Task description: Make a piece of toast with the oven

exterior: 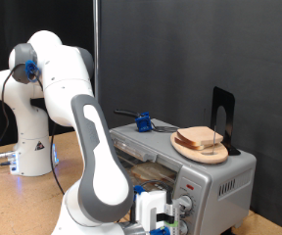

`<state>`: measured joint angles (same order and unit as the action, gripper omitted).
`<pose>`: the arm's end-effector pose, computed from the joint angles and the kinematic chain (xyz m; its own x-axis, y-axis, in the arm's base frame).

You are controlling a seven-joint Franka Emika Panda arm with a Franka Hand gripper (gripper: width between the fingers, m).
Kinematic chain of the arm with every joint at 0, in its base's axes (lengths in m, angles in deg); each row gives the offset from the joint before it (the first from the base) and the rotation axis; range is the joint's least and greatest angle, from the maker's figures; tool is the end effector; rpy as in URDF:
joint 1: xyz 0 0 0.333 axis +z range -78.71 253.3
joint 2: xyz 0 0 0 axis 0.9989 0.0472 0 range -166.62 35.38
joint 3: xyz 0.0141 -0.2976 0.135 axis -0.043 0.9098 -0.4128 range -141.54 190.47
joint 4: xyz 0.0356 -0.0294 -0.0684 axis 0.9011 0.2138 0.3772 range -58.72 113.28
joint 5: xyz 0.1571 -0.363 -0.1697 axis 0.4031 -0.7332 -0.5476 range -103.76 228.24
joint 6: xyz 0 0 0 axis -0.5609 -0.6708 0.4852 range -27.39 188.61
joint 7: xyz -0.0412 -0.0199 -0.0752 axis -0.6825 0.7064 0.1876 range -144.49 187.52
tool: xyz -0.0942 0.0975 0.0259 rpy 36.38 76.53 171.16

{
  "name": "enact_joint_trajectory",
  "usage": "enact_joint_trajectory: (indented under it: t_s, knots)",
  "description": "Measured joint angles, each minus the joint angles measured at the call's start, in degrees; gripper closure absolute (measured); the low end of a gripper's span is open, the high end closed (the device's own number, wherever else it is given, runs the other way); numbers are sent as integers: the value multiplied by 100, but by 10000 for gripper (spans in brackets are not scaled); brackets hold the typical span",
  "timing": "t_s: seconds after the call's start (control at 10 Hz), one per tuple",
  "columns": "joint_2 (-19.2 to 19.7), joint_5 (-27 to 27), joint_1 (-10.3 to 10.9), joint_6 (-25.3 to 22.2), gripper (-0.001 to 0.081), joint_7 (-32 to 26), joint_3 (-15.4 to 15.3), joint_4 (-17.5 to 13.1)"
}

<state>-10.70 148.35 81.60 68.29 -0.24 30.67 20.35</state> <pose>0.7279 -0.0069 0.1067 0.8733 -0.2325 -0.4281 -0.4592 -0.0992 -0.8828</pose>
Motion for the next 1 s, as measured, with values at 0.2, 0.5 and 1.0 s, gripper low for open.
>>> enact_joint_trajectory:
  t_s: [0.2, 0.5, 1.0]
  knots:
    - [-62, 0, 7, -6, 244, 86, -5, -1]
    - [-109, -22, 0, -21, 599, 145, 12, 34]
    - [-120, 26, -8, -22, 710, -186, 27, 89]
